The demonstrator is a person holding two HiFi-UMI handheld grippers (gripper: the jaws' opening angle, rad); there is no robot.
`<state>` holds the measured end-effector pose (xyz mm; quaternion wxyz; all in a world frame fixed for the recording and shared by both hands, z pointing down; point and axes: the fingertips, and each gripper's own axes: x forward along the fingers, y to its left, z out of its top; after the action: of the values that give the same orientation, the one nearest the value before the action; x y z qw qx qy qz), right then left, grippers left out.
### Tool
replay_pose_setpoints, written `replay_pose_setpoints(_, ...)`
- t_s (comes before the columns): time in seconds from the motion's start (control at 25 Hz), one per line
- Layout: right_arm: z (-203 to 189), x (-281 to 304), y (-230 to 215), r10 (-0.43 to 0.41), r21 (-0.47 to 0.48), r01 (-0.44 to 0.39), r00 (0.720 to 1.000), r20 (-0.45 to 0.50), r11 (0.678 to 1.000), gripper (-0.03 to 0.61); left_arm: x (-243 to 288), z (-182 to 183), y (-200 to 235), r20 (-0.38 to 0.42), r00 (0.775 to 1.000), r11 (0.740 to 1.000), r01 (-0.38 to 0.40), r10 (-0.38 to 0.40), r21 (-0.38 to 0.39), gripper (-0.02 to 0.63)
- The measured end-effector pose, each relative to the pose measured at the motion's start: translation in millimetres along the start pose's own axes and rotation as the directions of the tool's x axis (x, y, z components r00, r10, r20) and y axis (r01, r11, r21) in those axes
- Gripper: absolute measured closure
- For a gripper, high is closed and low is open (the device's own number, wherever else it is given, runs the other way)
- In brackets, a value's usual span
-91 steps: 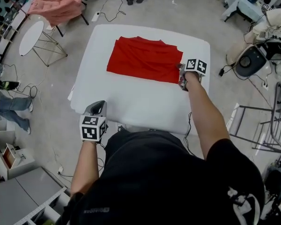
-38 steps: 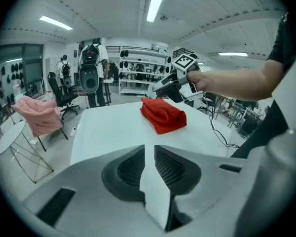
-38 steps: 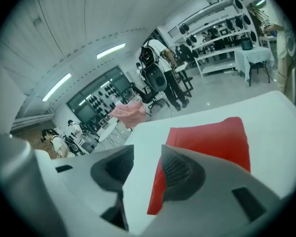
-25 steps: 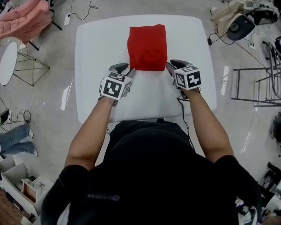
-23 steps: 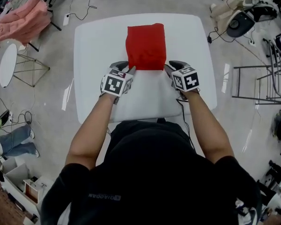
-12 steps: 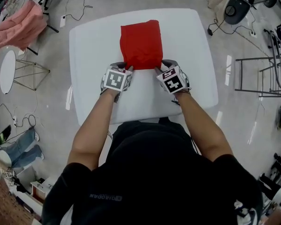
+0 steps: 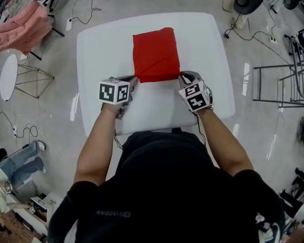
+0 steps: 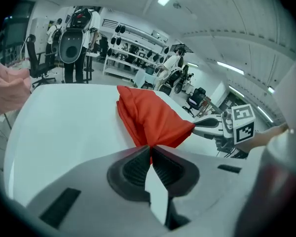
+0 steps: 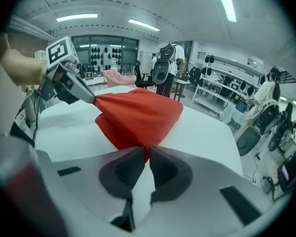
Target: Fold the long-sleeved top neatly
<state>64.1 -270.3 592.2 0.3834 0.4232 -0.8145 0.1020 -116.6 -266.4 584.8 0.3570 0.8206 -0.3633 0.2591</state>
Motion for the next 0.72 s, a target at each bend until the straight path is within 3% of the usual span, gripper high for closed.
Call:
replay_pose_setpoints(0.16, -20.9, -16.6, 16.3, -0.003, -0.093, 0.000, 1.000, -0.029, 0.996, 0.548, -9.6, -36.1, -21.7, -0.015, 1.000, 1.000, 0.021, -0.021, -0.011, 0.597)
replay_pose_setpoints(0.36, -58.8, -32.3, 38.7, 0.082, -0.101, -0.092, 0.992, -0.099, 0.991, 0.549, -4.7, -94.0, -41.8, -0.087, 0.996, 1.000, 0.015, -0.016, -0.013, 0.597)
replay_pose_setpoints(0.52, -79.1, -26.7, 51.8, 0.146, -0.143, -0.168, 0.977, -0.156, 0.975, 0.537, 4.0, -109.4, -41.8, -0.097, 0.995, 0.999, -0.030, 0.033, 0.029, 0.597)
replay_pose_setpoints(0.56, -79.1, -27.7, 53.8, 0.178, -0.146, -0.203, 0.970, -0.168, 0.968, 0.516, 4.9, -109.8, -41.8, -0.096, 0.994, 0.998, -0.040, 0.044, 0.042, 0.597)
replay_pose_setpoints(0.64, -76.1, -35.6, 54.4, 0.259, -0.128, -0.284, 0.949, -0.181, 0.950, 0.409, 4.9, -109.6, -41.9, -0.097, 0.994, 0.997, -0.055, 0.059, 0.050, 0.597)
replay_pose_setpoints(0.72, -67.1, -48.8, 47.3, 0.331, -0.079, -0.345, 0.931, -0.153, 0.935, 0.399, 4.7, -109.3, -42.6, -0.093, 0.994, 0.997, -0.061, 0.065, 0.039, 0.597)
